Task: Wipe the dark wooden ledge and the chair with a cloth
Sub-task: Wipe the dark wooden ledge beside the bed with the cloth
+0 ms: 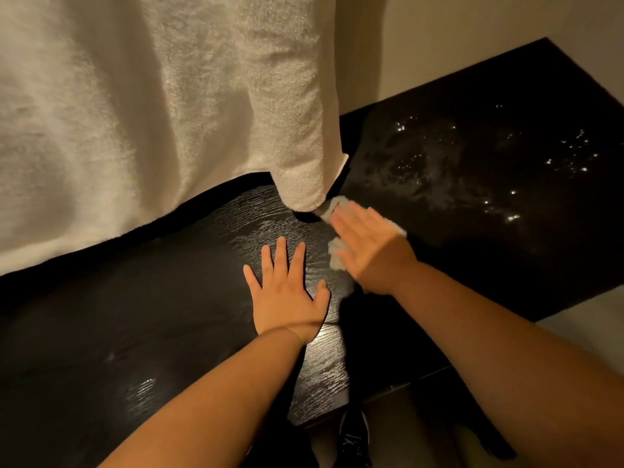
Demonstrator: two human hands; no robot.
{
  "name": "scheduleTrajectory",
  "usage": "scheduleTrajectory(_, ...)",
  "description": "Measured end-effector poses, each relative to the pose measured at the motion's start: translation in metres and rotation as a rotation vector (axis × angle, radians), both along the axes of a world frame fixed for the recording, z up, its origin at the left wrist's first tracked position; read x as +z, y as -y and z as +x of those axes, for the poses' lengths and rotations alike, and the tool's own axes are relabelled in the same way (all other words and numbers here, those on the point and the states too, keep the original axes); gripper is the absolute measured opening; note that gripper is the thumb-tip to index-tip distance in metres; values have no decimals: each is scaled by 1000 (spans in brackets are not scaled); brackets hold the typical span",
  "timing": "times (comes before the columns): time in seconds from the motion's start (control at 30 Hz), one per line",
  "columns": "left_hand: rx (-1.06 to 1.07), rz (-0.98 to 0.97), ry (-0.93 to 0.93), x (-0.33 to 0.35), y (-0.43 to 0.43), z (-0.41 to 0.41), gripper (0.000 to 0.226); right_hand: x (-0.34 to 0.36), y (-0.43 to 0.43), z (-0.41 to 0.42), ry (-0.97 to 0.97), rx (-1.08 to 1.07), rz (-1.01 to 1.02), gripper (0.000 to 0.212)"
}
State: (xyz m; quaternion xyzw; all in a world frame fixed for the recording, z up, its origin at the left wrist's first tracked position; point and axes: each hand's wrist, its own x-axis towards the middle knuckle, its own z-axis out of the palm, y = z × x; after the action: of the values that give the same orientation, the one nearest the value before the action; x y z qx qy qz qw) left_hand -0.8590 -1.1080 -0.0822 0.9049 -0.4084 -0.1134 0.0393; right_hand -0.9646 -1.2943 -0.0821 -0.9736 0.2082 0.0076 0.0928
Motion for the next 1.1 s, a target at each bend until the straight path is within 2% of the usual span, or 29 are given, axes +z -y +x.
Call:
scheduleTrajectory(0.13, 2, -13, -5, 0, 0, 0, 79, 0, 41, 29, -128, -209, 38, 69)
scheduleTrajectory(0.23, 1, -2, -8, -1, -1, 1, 80, 1, 21, 31, -118, -290, 35, 69)
scheduleTrajectory(0.4, -7, 6, -16, -3, -1, 4, 79, 4, -29, -17, -16, -116, 10, 65)
scheduleTrajectory(0.5, -2, 9, -34, -1, -1, 4, 79, 3, -14, -29, -99, -31, -3, 68)
scheduleTrajectory(0.67, -1, 16, -48, 5, -1, 3, 79, 7, 57, -21, -169, -351, 56, 68)
scheduleTrajectory(0.73, 11, 8, -47, 5, -1, 3, 78, 7, 55, -19, -195, -396, 55, 68)
scheduleTrajectory(0.8, 51, 16, -68, 8, 1, 0, 76, 6, 32, -19, -155, -350, 38, 71)
scheduleTrajectory(0.93, 178, -11, -102, 20, 30, -8, 71, 1, -6, -39, -18, -41, 38, 70)
scheduleTrajectory(1.03, 167, -31, -83, 19, 64, -3, 68, 1, 29, -33, -105, 104, -6, 70)
scheduleTrajectory(1.1, 185, -16, -66, 13, 80, -4, 68, 0, 65, -12, -122, 79, -17, 69)
